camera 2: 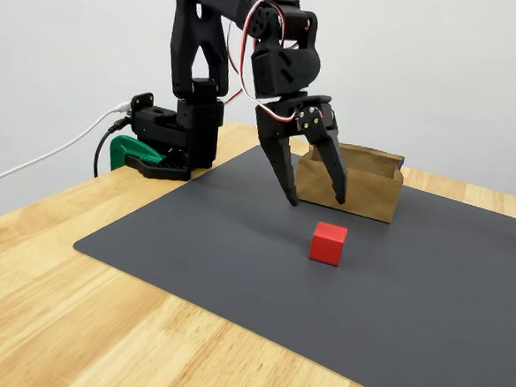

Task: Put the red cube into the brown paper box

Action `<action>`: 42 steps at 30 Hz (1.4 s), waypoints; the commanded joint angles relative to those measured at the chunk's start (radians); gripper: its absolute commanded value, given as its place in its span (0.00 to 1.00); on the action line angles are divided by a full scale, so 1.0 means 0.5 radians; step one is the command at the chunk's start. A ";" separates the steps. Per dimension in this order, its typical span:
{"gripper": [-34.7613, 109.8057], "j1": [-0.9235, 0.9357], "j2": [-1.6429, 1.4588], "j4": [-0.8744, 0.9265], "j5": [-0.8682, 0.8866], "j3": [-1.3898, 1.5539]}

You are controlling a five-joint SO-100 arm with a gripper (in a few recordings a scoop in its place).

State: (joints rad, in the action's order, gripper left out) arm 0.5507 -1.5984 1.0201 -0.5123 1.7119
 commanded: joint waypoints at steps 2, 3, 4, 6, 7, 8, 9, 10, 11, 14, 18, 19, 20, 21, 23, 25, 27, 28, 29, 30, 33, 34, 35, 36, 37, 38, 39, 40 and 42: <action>0.43 0.021 0.196 0.104 -0.064 -0.227; 0.43 0.018 0.249 0.138 -0.064 -0.282; 0.43 0.015 0.291 0.169 -0.055 -0.334; 0.43 0.003 0.377 0.227 -0.064 -0.426; 0.43 -0.003 0.417 0.249 -0.067 -0.472; 0.44 -0.012 0.454 0.282 -0.086 -0.518; 0.45 -0.018 0.485 0.295 -0.086 -0.552; 0.45 -0.031 0.515 0.304 -0.086 -0.586; 0.45 -0.043 0.540 0.310 -0.095 -0.607; 0.45 -0.077 0.598 0.341 -0.110 -0.657; 0.45 -0.129 0.675 0.402 -0.117 -0.739; 0.45 -0.141 0.684 0.411 -0.123 -0.749; 0.45 -0.153 0.690 0.414 -0.132 -0.752; 0.45 -0.160 0.696 0.420 -0.132 -0.752; 0.45 -0.175 0.709 0.417 -0.141 -0.755; 0.45 -0.175 0.739 0.390 -0.147 -0.767; 0.45 -0.166 0.770 0.362 -0.156 -0.776; 0.45 -0.160 0.782 0.353 -0.163 -0.776; 0.45 -0.153 0.798 0.341 -0.169 -0.776; 0.45 -0.147 0.810 0.322 -0.175 -0.776; 0.42 -0.129 0.838 0.313 -0.184 -0.807; 0.40 -0.129 0.841 0.313 -0.187 -0.813; 0.37 -0.129 0.841 0.313 -0.193 -0.813; 0.34 -0.129 0.841 0.310 -0.199 -0.813; 0.31 -0.132 0.841 0.301 -0.199 -0.813; 0.29 -0.132 0.841 0.298 -0.190 -0.813; 0.27 -0.132 0.838 0.295 -0.184 -0.813; 0.25 -0.132 0.834 0.291 -0.184 -0.807; 0.24 -0.132 0.825 0.276 -0.181 -0.801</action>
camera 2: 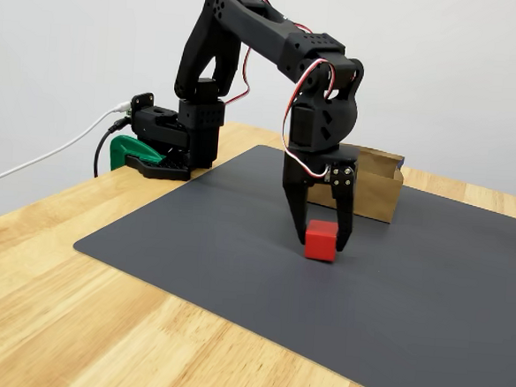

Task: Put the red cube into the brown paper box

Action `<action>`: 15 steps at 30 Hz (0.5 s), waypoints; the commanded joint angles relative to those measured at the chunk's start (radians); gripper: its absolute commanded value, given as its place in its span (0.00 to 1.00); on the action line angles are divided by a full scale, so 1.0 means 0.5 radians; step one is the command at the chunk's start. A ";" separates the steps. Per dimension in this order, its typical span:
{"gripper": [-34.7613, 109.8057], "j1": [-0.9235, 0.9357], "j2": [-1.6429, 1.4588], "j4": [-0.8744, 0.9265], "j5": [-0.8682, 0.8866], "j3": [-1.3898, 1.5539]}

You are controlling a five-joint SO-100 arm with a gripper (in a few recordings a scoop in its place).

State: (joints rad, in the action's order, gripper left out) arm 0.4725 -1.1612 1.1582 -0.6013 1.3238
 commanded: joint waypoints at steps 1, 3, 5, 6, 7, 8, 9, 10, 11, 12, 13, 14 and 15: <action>0.24 0.025 -0.058 0.000 0.009 -0.025; 0.24 0.031 -0.092 0.000 0.025 -0.012; 0.24 0.034 -0.178 -0.018 0.037 0.040; 0.24 0.034 -0.239 -0.037 0.037 0.086; 0.24 0.037 -0.316 -0.067 0.043 0.141; 0.24 0.037 -0.402 -0.114 0.043 0.212; 0.24 0.034 -0.497 -0.160 0.037 0.288; 0.24 0.031 -0.592 -0.209 0.034 0.368; 0.24 0.021 -0.693 -0.270 0.040 0.451; 0.24 0.015 -0.801 -0.322 0.049 0.537; 0.24 0.003 -0.911 -0.365 0.055 0.620; 0.24 -0.009 -1.025 -0.417 0.067 0.709; 0.24 -0.025 -1.150 -0.472 0.086 0.804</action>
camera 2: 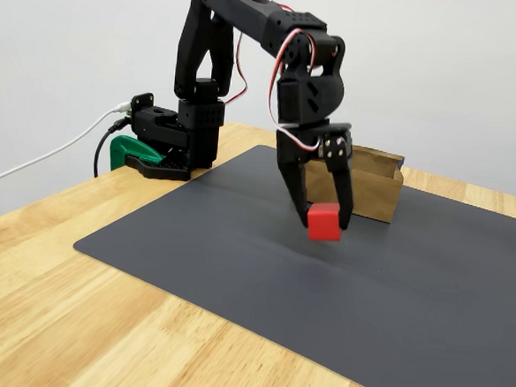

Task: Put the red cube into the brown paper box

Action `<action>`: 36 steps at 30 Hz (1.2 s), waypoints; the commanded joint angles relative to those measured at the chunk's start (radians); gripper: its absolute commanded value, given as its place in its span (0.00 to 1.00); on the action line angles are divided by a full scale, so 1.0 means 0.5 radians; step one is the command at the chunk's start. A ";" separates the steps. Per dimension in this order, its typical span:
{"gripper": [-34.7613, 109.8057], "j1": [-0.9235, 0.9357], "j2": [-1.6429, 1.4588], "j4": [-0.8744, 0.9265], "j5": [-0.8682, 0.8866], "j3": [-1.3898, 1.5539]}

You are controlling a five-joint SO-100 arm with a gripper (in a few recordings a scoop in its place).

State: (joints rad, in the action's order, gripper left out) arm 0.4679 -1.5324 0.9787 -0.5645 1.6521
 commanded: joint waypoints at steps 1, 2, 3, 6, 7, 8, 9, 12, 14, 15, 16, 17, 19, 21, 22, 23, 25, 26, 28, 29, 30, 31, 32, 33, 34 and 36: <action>0.24 -0.028 -0.531 -0.169 0.031 0.239; 0.24 -0.049 -0.650 -0.215 0.049 0.328; 0.24 -0.071 -0.770 -0.264 0.067 0.420; 0.24 -0.169 -1.114 -0.408 0.120 0.669; 0.24 -0.215 -1.206 -0.417 0.126 0.727; 0.24 -0.261 -1.298 -0.408 0.141 0.767; 0.24 -0.307 -1.378 -0.371 0.166 0.795; 0.24 -0.476 -1.565 -0.163 0.233 0.819; 0.24 -0.592 -1.638 -0.034 0.273 0.828; 0.24 -0.650 -1.660 0.012 0.285 0.834; 0.24 -0.703 -1.672 0.052 0.301 0.847; 0.24 -0.755 -1.675 0.098 0.313 0.856; 0.24 -0.838 -1.669 0.169 0.356 0.881; 0.24 -0.899 -1.635 0.215 0.383 0.899; 0.24 -0.917 -1.608 0.221 0.393 0.908; 0.24 -0.930 -1.574 0.221 0.393 0.917; 0.24 -0.954 -1.491 0.218 0.374 0.923; 0.24 -0.966 -1.445 0.218 0.371 0.923; 0.24 -0.973 -1.353 0.202 0.362 0.923; 0.24 -0.973 -1.319 0.199 0.356 0.923; 0.24 -0.976 -1.292 0.199 0.341 0.923; 0.24 -0.976 -1.267 0.193 0.328 0.923; 0.24 -0.976 -1.249 0.184 0.322 0.923; 0.24 -0.979 -1.233 0.169 0.316 0.923; 0.24 -0.982 -1.218 0.147 0.313 0.923; 0.25 -0.997 -1.184 0.098 0.316 0.920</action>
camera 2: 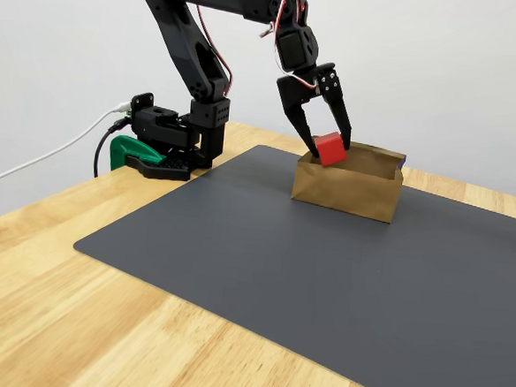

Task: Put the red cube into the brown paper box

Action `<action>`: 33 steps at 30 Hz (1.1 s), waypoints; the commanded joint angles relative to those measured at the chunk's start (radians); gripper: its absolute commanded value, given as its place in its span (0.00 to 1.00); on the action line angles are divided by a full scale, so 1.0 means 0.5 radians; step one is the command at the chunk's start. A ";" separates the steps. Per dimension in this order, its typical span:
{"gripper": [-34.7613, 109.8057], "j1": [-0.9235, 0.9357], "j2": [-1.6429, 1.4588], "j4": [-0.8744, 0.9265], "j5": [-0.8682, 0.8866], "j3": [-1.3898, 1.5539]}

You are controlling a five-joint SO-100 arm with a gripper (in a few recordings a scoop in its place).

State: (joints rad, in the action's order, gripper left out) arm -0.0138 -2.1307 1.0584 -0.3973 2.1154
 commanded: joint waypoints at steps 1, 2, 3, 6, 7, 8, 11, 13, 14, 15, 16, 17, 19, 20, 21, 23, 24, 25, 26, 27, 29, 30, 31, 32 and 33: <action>0.25 -0.043 0.018 -0.071 -0.009 -0.009; 0.26 -0.058 0.028 -0.071 -0.006 -0.009; 0.26 -0.074 0.031 -0.077 -0.003 -0.012; 0.26 -0.095 0.031 -0.095 0.031 -0.031; 0.26 -0.098 0.031 -0.114 0.034 -0.034; 0.25 -0.104 0.028 -0.141 0.046 -0.034; 0.24 -0.117 0.025 -0.187 0.040 -0.034; 0.24 -0.132 0.018 -0.199 0.037 -0.037; 0.24 -0.138 0.012 -0.209 0.040 -0.037; 0.24 -0.144 0.003 -0.221 0.055 -0.040; 0.24 -0.150 -0.009 -0.224 0.071 -0.046; 0.24 -0.163 -0.015 -0.224 0.071 -0.046; 0.24 -0.190 -0.028 -0.227 0.071 -0.043; 0.24 -0.206 -0.034 -0.227 0.077 -0.040; 0.24 -0.224 -0.043 -0.227 0.086 -0.040; 0.24 -0.258 -0.052 -0.199 0.104 -0.031; 0.24 -0.273 -0.061 -0.187 0.104 -0.025; 0.24 -0.288 -0.067 -0.184 0.114 -0.018; 0.24 -0.307 -0.071 -0.178 0.132 -0.025; 0.24 -0.316 -0.074 -0.153 0.150 -0.037; 0.25 -0.337 -0.083 -0.138 0.166 -0.031; 0.25 -0.341 -0.083 -0.138 0.166 -0.018; 0.26 -0.341 -0.083 -0.138 0.166 -0.009; 0.28 -0.341 -0.083 -0.135 0.169 -0.009; 0.29 -0.337 -0.077 -0.126 0.172 -0.009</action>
State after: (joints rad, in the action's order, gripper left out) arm -0.1687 -2.1368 0.9756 -0.3083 2.1154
